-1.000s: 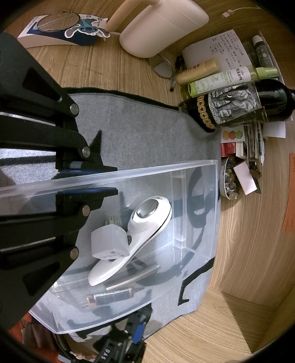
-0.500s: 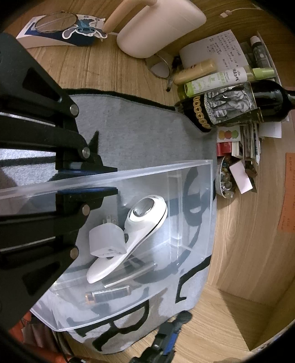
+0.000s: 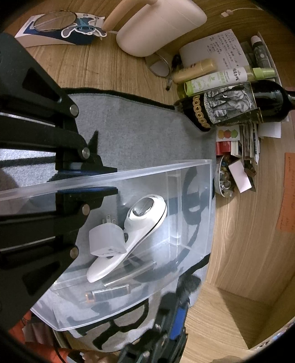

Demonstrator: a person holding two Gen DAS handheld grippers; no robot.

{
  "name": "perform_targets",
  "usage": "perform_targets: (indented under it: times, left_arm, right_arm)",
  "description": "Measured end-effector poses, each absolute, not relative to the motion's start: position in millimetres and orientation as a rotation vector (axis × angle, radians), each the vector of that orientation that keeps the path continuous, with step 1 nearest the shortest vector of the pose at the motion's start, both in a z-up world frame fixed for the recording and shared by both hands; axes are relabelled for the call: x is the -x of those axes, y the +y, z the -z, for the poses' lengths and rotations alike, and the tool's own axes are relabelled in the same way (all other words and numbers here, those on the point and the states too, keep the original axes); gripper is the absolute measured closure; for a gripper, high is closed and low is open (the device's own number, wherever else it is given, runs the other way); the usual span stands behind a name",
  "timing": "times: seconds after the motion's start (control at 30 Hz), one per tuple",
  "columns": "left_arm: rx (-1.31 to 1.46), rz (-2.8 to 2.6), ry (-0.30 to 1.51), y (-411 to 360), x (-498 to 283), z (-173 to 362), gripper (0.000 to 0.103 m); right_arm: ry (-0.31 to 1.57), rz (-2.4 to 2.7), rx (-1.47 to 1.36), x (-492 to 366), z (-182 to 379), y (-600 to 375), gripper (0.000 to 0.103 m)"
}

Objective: Organize rigid objects
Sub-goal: 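Place the black-tipped item into the box and open the right tool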

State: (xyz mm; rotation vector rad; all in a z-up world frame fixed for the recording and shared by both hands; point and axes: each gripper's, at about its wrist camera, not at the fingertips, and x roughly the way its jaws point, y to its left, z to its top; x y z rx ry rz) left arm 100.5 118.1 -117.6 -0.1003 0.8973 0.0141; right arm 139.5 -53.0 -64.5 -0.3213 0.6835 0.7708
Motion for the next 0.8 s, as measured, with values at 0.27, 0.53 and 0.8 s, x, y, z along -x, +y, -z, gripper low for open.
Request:
perform_targets:
  times: [0.27, 0.53, 0.8]
  left_arm:
    - [0.104, -0.008, 0.892, 118, -99, 118, 0.094]
    - [0.104, 0.001, 0.889, 119, -98, 118, 0.093]
    - [0.105, 0.002, 0.889, 118, -99, 118, 0.093]
  right_arm:
    - [0.742, -0.783, 0.387, -149, 83, -23, 0.078]
    - [0.793, -0.746, 0.435, -157, 99, -15, 0.078]
    - [0.819, -0.737, 0.432, -158, 103, -14, 0.076]
